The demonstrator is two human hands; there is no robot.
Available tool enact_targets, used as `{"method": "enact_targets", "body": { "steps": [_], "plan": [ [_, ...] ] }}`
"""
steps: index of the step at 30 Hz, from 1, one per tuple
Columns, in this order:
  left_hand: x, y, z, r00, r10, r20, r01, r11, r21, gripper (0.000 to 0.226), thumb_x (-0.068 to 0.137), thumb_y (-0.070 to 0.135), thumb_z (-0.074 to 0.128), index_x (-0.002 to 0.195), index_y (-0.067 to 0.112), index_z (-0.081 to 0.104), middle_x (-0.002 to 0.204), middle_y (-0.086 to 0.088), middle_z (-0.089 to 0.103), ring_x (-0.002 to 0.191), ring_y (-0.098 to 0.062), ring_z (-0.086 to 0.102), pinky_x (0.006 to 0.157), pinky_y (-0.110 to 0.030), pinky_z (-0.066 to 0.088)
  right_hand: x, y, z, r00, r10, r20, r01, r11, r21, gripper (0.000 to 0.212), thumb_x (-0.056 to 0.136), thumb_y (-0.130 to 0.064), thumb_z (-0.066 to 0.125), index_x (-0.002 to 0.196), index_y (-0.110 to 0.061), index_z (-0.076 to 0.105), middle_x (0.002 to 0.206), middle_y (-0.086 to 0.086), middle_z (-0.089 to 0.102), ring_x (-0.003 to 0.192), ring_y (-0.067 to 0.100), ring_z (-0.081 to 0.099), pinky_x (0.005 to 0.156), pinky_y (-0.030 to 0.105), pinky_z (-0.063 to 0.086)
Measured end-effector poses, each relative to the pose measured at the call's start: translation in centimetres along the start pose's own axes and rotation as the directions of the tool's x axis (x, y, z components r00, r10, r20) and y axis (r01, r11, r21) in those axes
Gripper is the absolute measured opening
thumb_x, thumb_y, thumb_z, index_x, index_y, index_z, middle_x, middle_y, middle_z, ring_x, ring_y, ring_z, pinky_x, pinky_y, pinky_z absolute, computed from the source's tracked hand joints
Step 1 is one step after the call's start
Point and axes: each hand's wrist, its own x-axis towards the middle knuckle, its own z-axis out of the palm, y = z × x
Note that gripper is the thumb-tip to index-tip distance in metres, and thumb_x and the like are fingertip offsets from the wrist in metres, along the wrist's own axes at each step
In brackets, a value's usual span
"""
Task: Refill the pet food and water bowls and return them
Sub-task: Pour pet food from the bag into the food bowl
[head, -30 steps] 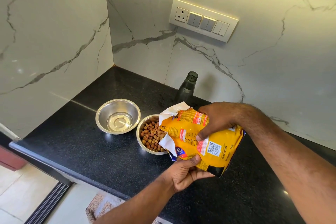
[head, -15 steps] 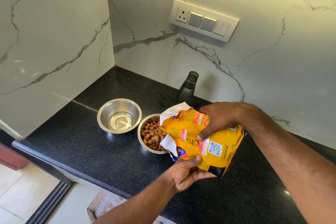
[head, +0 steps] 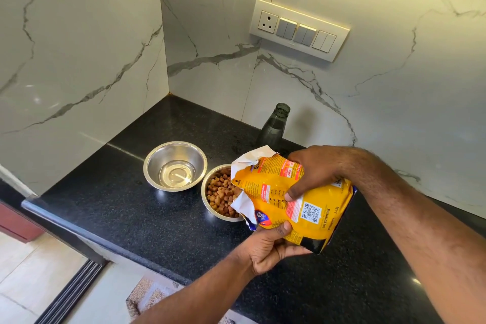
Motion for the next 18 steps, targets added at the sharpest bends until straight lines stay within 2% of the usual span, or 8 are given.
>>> {"method": "enact_targets", "body": {
  "steps": [6,12,18],
  "plan": [
    [-0.1,0.8,0.0,1.0,0.004,0.001,-0.004,1.0,-0.008,0.091,0.06,0.008,0.097,0.139,0.009,0.052,0.14,-0.022,0.062,0.124,-0.044,0.063,0.092,-0.07,0.05,0.4,-0.3,-0.2,1.0,-0.005,-0.019,0.005,1.0,-0.006,0.085,0.075,-0.066,0.079,0.144,-0.028,0.046,0.136,-0.005,0.063,0.115,0.018,0.065,0.095,0.035,0.055],
    [0.2,1.8,-0.1,1.0,0.001,-0.007,-0.001,0.999,-0.042,0.092,0.052,0.008,0.1,0.133,0.009,0.056,0.131,-0.022,0.068,0.113,-0.043,0.069,0.082,-0.067,0.057,1.7,-0.5,-0.4,0.998,0.006,-0.062,-0.005,1.0,0.01,0.088,0.075,-0.068,0.078,0.144,-0.027,0.043,0.136,-0.003,0.063,0.112,0.02,0.066,0.092,0.036,0.056],
    [0.9,3.5,-0.9,0.999,0.001,-0.046,-0.004,0.998,-0.066,0.094,0.048,0.009,0.102,0.132,0.008,0.058,0.132,-0.025,0.066,0.112,-0.046,0.069,0.083,-0.07,0.054,3.3,-1.1,-0.9,0.994,0.002,-0.107,-0.001,1.0,0.006,0.088,0.075,-0.071,0.076,0.144,-0.027,0.043,0.132,-0.002,0.064,0.105,0.019,0.068,0.087,0.035,0.058]
  ]
}}
